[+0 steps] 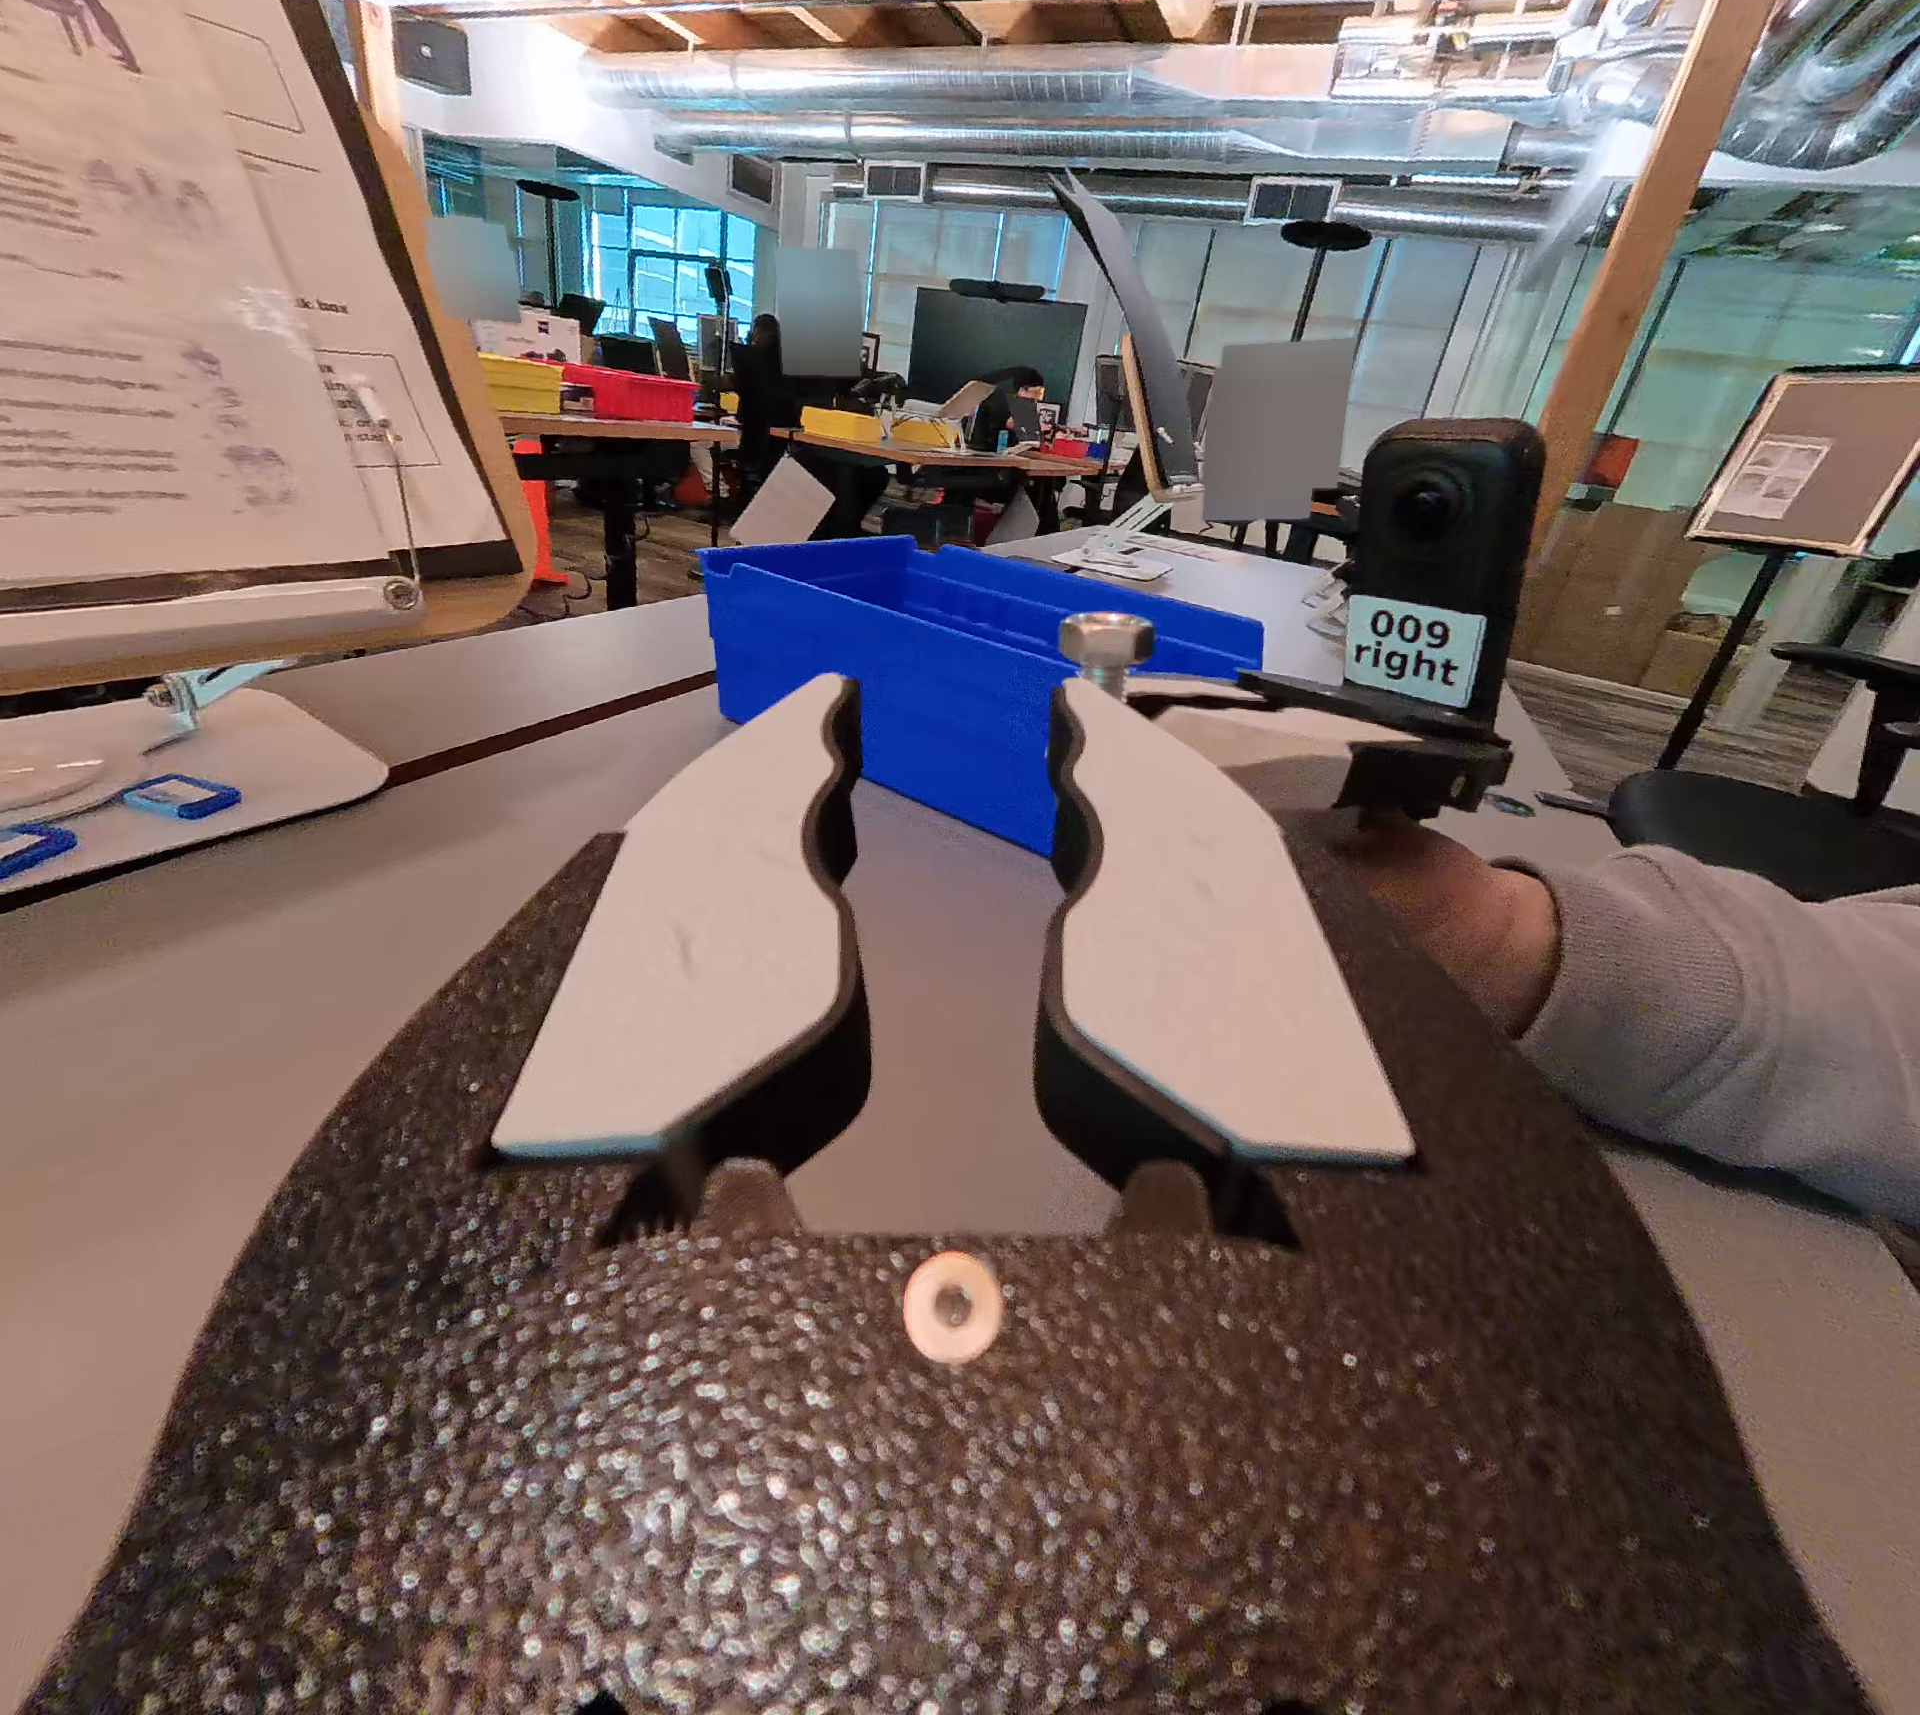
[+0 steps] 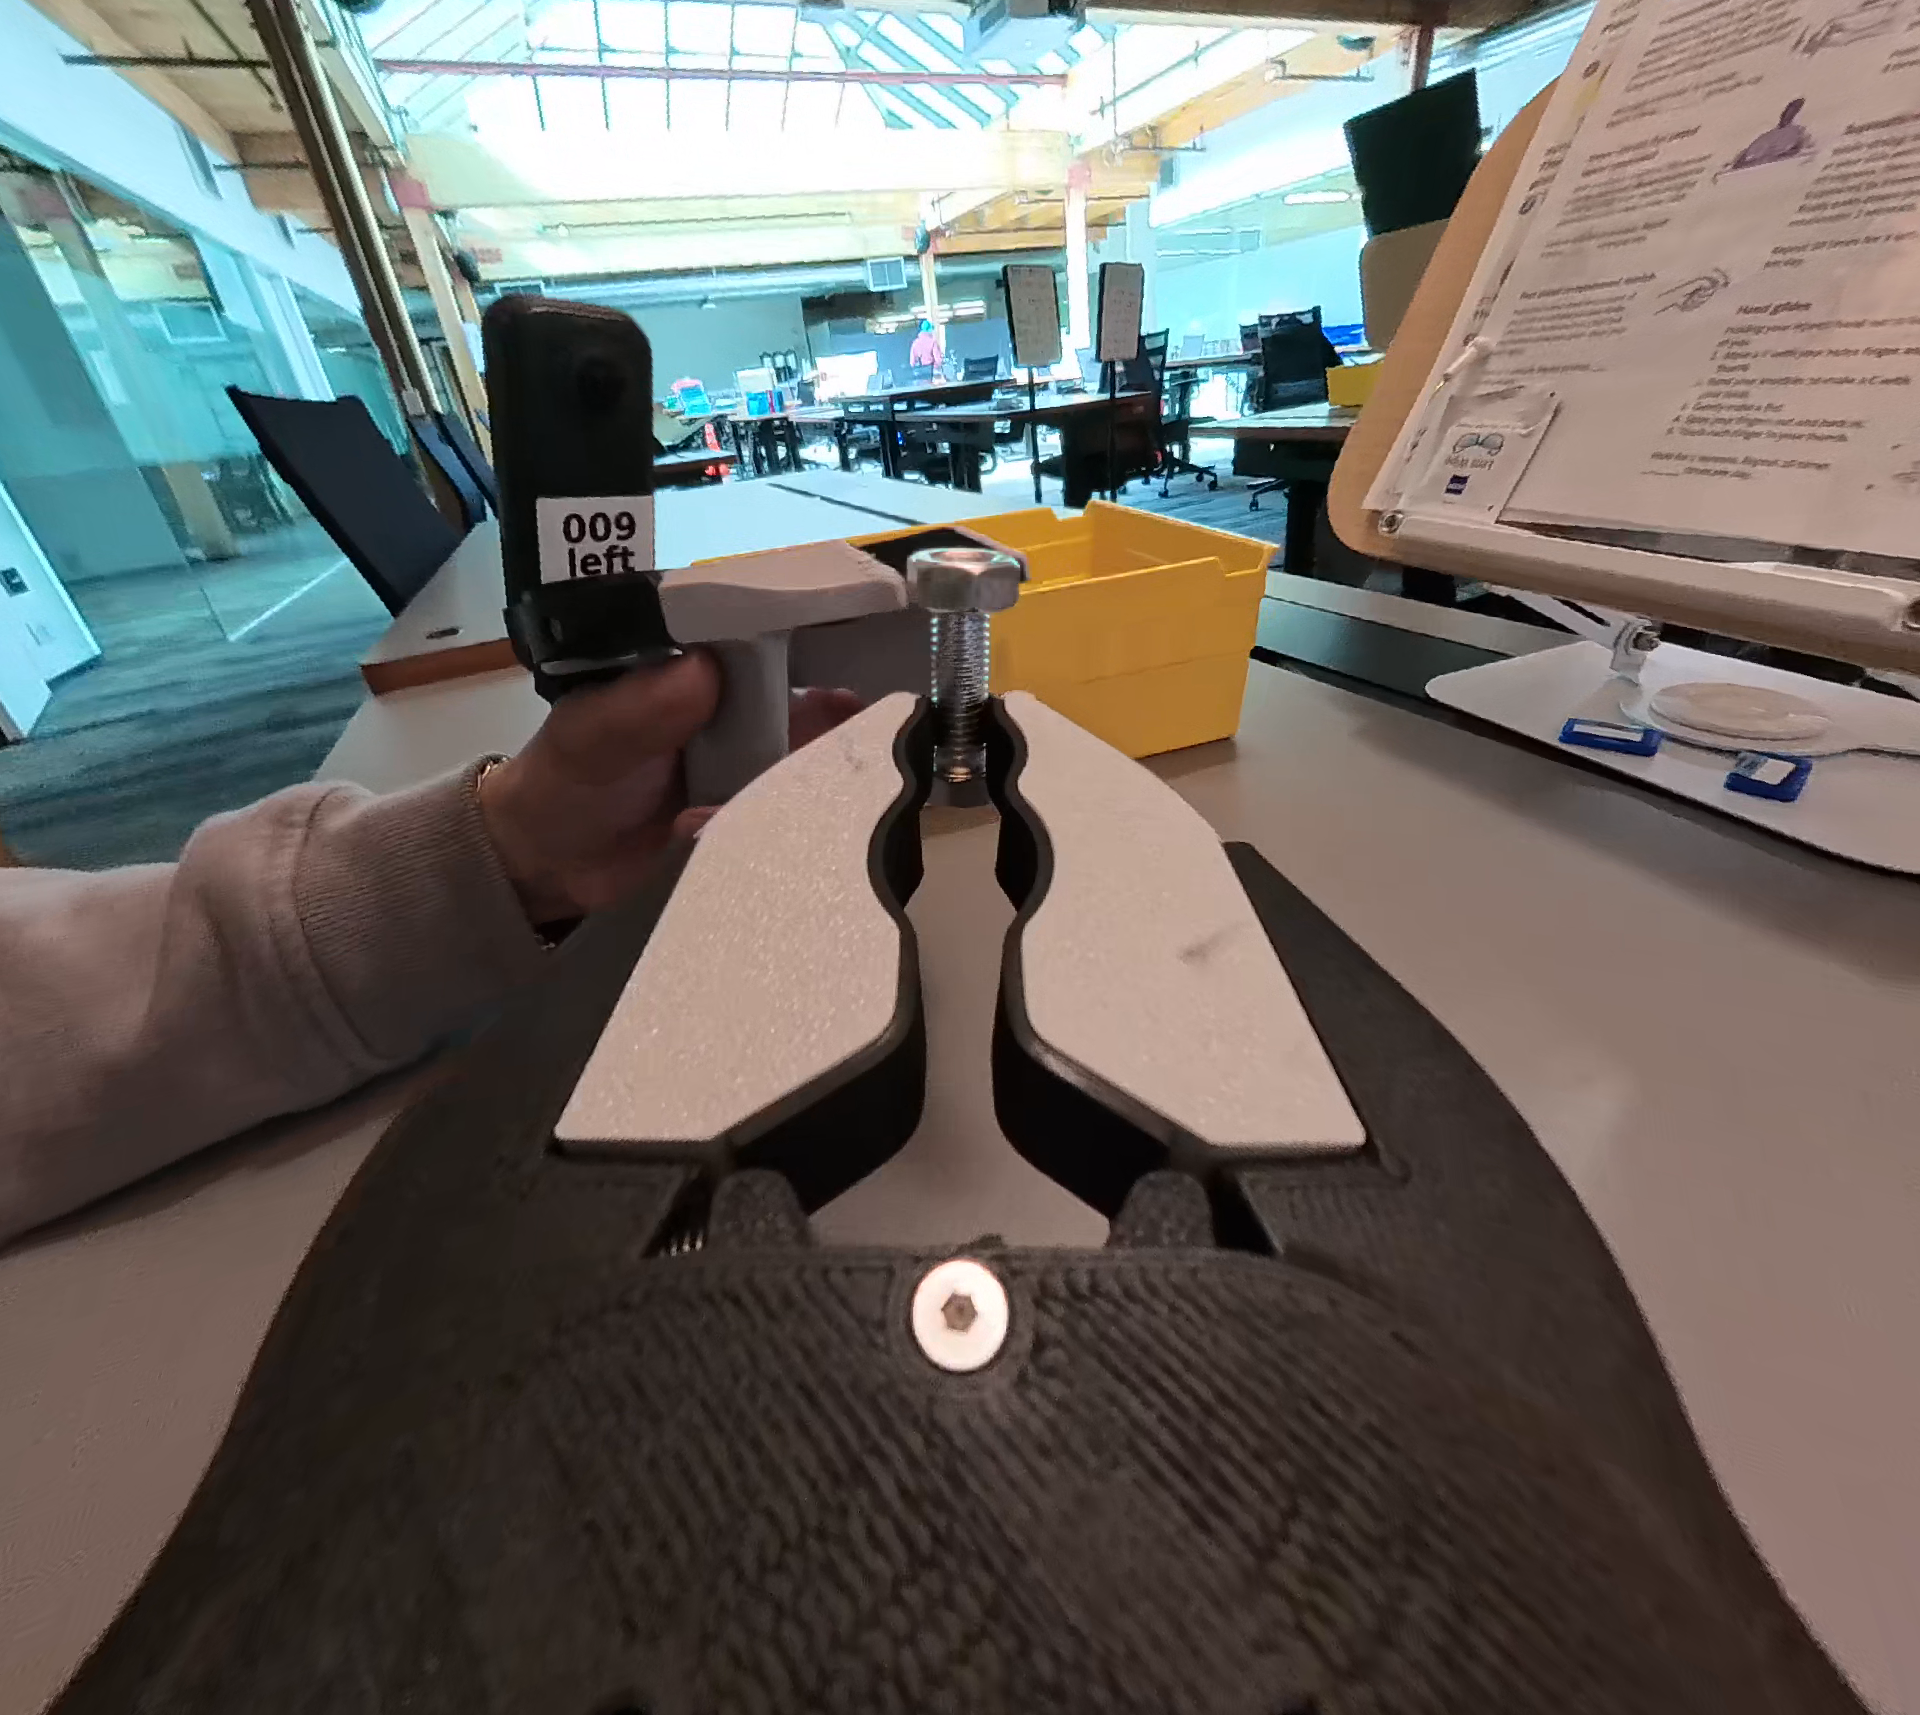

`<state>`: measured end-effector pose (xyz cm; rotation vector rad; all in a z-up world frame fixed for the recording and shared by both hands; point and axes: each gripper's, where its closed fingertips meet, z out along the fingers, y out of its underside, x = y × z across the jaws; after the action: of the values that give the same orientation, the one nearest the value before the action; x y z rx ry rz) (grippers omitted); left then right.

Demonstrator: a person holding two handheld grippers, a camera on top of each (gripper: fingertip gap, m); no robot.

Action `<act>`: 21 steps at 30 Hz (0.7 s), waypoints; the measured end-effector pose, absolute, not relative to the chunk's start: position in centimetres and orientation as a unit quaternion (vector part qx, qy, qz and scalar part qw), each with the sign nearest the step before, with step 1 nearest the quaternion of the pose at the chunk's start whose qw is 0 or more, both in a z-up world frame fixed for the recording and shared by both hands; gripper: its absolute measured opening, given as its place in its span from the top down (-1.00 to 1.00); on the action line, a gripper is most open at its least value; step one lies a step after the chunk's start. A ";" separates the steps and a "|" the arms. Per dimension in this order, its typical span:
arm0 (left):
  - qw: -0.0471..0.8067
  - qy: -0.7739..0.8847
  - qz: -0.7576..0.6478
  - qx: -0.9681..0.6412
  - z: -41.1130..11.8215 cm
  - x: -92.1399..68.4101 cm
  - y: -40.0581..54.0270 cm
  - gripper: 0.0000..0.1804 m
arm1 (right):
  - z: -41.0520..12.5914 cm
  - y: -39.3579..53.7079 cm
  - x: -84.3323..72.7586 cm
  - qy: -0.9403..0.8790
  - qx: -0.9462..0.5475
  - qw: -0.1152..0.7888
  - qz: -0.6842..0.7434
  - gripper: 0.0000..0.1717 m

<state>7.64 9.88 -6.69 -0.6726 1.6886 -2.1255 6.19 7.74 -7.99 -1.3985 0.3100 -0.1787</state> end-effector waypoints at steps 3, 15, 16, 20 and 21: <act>0.146 0.576 -0.773 -0.225 -5.8 6.9 9.4 0.62 | -8.1 7.6 6.4 0.145 -0.641 0.749 -0.084 0.89; 0.177 0.593 -0.742 -0.258 -6.9 8.1 9.7 0.62 | -8.2 7.9 6.1 0.142 -0.639 0.751 -0.085 0.89; 0.179 0.594 -0.739 -0.263 -7.0 8.3 10.0 0.62 | -8.2 7.9 6.2 0.143 -0.640 0.750 -0.086 0.89; 0.138 0.582 -0.763 -0.245 -6.2 7.3 9.0 0.57 | -8.4 8.1 6.1 0.141 -0.645 0.745 -0.092 0.89; 0.128 0.581 -0.767 -0.240 -6.1 7.0 8.5 0.55 | -8.5 8.2 6.1 0.139 -0.649 0.742 -0.097 0.89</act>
<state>7.04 8.55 -6.08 -0.6986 1.6909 -2.2293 6.11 8.21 -8.54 -1.4215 0.3046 -0.2126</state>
